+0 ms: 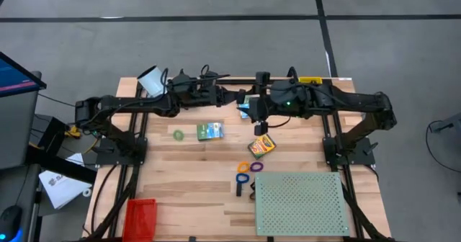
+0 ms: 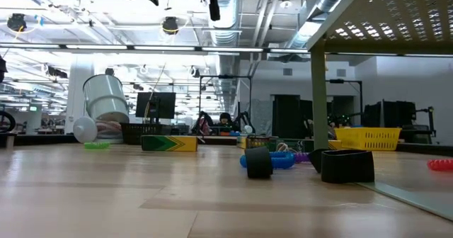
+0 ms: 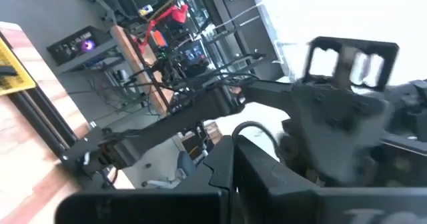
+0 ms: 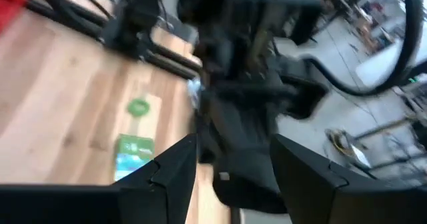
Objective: Pick & Place Office Desk Supplies
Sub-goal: Put the black rubber band into the yellow bin
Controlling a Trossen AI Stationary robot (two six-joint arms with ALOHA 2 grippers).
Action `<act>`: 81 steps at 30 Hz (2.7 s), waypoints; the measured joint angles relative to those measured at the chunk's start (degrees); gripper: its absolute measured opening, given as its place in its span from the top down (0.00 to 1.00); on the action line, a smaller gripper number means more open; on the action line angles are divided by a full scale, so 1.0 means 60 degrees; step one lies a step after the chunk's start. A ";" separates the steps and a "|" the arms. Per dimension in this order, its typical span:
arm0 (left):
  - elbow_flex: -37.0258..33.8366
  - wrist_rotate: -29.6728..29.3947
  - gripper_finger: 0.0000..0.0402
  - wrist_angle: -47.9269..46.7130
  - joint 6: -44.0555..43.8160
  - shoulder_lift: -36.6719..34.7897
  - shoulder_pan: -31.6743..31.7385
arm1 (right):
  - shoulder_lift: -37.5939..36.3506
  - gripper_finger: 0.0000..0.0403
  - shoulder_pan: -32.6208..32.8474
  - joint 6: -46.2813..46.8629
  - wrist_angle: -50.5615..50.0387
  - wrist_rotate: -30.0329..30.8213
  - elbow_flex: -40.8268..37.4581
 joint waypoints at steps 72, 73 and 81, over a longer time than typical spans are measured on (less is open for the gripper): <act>-0.0011 0.0902 0.71 -0.2165 0.3041 -0.2425 -0.1200 | 0.1126 1.00 -0.7977 0.5380 -0.6767 0.0466 0.0015; -0.0011 0.0881 0.71 -0.2207 0.3045 -0.2455 -0.1200 | 0.1335 1.00 -0.8290 0.5244 -0.6778 0.0354 0.0015; -0.0011 0.0696 0.71 -0.2217 0.3040 -0.2572 -0.1200 | 0.3489 1.00 -1.0415 0.5320 -0.8060 -0.0517 0.0477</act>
